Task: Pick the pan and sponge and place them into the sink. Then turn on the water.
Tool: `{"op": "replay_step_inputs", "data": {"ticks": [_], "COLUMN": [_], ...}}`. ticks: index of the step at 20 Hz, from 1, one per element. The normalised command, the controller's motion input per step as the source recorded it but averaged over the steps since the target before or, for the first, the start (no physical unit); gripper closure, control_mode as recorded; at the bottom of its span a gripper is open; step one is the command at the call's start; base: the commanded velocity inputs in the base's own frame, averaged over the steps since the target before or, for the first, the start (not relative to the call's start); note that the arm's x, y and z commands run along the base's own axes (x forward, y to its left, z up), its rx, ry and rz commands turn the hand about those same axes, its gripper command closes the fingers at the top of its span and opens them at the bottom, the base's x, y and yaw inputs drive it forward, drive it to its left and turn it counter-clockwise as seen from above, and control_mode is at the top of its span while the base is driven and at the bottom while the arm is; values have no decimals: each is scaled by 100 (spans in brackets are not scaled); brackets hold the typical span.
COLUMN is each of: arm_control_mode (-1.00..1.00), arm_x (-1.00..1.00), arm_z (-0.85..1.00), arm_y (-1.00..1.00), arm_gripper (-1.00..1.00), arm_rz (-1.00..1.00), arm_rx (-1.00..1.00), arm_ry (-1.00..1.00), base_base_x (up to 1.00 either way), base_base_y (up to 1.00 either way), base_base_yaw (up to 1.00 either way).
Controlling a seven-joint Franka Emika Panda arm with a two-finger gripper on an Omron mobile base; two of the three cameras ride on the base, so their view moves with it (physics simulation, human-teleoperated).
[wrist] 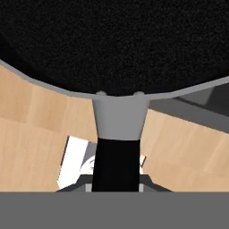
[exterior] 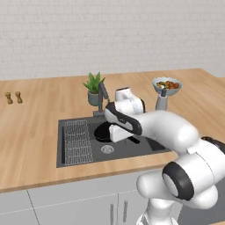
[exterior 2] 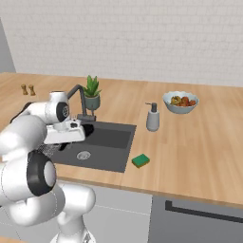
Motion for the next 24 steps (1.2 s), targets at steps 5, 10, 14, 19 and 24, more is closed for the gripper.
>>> {"op": "replay_step_inputs", "data": {"ticks": [5, 10, 14, 19, 24], "arm_control_mode": [-100, -100, -100, -100, -100], "arm_x": [20, 2, 20, 30, 26], "arm_z": [6, 3, 7, 0, -1], "arm_y": [-71, -80, -44, -11, 0], "arm_gripper": [100, 100, 100, 100, 100], "arm_rz": [34, 45, 34, 26, 2], "arm_rx": [0, 9, 23, 12, 0], "arm_ry": [0, -4, 0, 0, 2], "base_base_x": [0, 0, 0, 0, 0], "base_base_y": [0, 0, 0, 0, 0], "base_base_yaw": [0, 0, 0, 0, 0]}}
